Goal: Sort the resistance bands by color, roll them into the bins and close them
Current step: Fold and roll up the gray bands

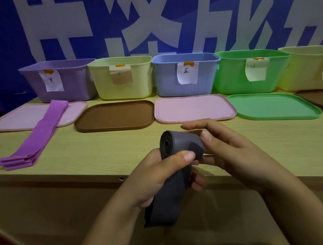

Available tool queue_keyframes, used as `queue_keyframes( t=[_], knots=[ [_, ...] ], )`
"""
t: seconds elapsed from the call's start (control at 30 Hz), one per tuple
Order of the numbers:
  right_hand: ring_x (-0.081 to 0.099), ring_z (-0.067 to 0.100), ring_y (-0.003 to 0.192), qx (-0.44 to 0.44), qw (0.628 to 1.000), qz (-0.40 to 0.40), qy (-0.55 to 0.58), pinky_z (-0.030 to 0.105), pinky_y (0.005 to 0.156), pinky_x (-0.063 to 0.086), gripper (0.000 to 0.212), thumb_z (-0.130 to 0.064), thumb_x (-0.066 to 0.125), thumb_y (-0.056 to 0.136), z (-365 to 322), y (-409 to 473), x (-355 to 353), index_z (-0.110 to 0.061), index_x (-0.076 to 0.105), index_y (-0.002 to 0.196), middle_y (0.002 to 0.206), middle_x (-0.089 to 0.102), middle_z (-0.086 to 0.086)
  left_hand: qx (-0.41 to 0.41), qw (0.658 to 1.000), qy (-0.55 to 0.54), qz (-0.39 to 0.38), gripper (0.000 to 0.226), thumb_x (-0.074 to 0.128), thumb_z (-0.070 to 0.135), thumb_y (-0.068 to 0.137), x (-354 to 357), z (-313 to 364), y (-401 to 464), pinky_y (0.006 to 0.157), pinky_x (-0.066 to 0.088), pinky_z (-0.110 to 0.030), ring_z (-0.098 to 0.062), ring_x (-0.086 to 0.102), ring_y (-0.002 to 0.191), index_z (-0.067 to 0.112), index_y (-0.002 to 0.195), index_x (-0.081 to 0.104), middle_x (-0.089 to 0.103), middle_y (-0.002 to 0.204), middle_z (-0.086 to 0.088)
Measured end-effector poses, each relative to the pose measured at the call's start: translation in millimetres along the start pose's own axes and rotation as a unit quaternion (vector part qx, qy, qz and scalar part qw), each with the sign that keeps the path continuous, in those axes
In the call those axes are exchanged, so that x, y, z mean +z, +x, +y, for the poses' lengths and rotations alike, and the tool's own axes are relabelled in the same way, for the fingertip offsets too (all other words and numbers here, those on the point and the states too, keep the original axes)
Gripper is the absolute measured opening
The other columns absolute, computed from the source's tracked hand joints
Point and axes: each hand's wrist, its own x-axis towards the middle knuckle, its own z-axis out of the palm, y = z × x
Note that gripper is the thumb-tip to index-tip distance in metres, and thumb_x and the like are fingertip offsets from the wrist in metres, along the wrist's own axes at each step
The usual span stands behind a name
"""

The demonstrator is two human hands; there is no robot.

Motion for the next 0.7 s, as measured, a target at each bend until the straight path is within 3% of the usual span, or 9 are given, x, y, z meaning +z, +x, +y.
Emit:
queue_keyframes(
  t=[0.1, 0.3, 0.37, 0.47, 0.57, 0.7],
  knots=[
    [0.057, 0.014, 0.058, 0.006, 0.999, -0.04, -0.016, 0.027, 0.058, 0.05, 0.036, -0.035, 0.051, 0.088, -1.7, 2.4, 9.0, -0.021, 0.055, 0.121, 0.081, 0.062, 0.002, 0.012, 0.999, -0.034, -0.015, 0.021, 0.064, 0.028, 0.072, 1.3, 1.7, -0.5, 0.064, 0.055, -0.034, -0.027, 0.067, 0.069, 0.022, 0.09, 0.074, 0.069, 0.079, -0.013],
    [0.049, 0.021, 0.047, -0.022, 0.999, 0.002, 0.037, 0.026, 0.041, 0.042, 0.028, -0.023, 0.061, 0.081, -0.8, -0.3, 19.5, -0.011, 0.061, 0.107, 0.07, 0.06, -0.001, 0.009, 0.994, -0.091, -0.053, 0.027, 0.065, 0.017, 0.07, -1.1, -0.8, -1.2, 0.066, 0.057, -0.037, -0.03, 0.069, 0.072, 0.018, 0.096, 0.074, 0.068, 0.083, -0.017],
    [0.049, 0.013, 0.043, -0.024, 0.998, 0.03, 0.044, 0.023, 0.039, 0.039, 0.026, -0.021, 0.063, 0.079, -2.4, -2.1, 24.5, -0.014, 0.063, 0.104, 0.068, 0.059, -0.003, 0.006, 0.989, -0.123, -0.08, 0.037, 0.075, 0.013, 0.067, -5.7, -1.4, 0.6, 0.072, 0.057, -0.037, -0.028, 0.069, 0.082, 0.015, 0.104, 0.072, 0.068, 0.092, -0.015],
    [0.057, 0.005, 0.054, -0.039, 0.996, 0.079, 0.006, 0.023, 0.04, 0.042, 0.025, -0.025, 0.067, 0.073, -8.3, -4.2, 30.2, -0.024, 0.066, 0.098, 0.073, 0.063, -0.008, 0.009, 0.979, -0.165, -0.119, 0.049, 0.083, 0.026, 0.067, -10.7, -1.2, 3.1, 0.08, 0.054, -0.031, -0.019, 0.067, 0.095, 0.014, 0.113, 0.069, 0.069, 0.101, -0.004],
    [0.06, 0.001, 0.066, -0.081, 0.989, 0.119, -0.017, 0.02, 0.047, 0.047, 0.028, -0.024, 0.068, 0.072, -15.3, -3.4, 31.0, -0.022, 0.064, 0.099, 0.081, 0.065, -0.009, 0.016, 0.987, -0.133, -0.085, 0.044, 0.082, 0.036, 0.065, -12.5, -3.0, 5.6, 0.077, 0.054, -0.025, -0.014, 0.069, 0.093, 0.021, 0.106, 0.073, 0.073, 0.099, 0.001],
    [0.057, -0.001, 0.059, -0.107, 0.983, 0.146, -0.007, 0.008, 0.048, 0.041, 0.029, -0.019, 0.068, 0.072, -19.7, 0.7, 30.9, -0.012, 0.062, 0.1, 0.075, 0.065, -0.01, 0.005, 0.995, -0.086, -0.051, 0.046, 0.084, 0.046, 0.06, -9.0, -4.5, 7.6, 0.077, 0.053, -0.023, -0.013, 0.068, 0.093, 0.027, 0.1, 0.075, 0.073, 0.097, 0.002]
  ],
)
